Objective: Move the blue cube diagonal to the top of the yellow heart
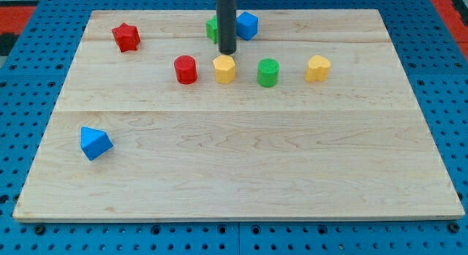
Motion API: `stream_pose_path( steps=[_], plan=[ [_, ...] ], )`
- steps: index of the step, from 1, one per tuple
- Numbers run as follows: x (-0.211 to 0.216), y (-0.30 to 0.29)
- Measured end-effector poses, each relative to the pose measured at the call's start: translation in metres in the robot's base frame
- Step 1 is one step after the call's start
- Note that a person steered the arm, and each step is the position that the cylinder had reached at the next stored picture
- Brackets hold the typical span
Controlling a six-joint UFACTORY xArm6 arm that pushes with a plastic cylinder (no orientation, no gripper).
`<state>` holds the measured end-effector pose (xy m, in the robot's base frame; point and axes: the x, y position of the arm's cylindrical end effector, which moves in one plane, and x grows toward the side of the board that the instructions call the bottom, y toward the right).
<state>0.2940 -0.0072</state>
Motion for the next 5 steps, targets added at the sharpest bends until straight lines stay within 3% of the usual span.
stream_pose_path(
  steps=[3, 4, 5],
  plan=[
    [-0.063, -0.034],
    [-0.081, -0.021],
    [-0.071, 0.014]
  ],
)
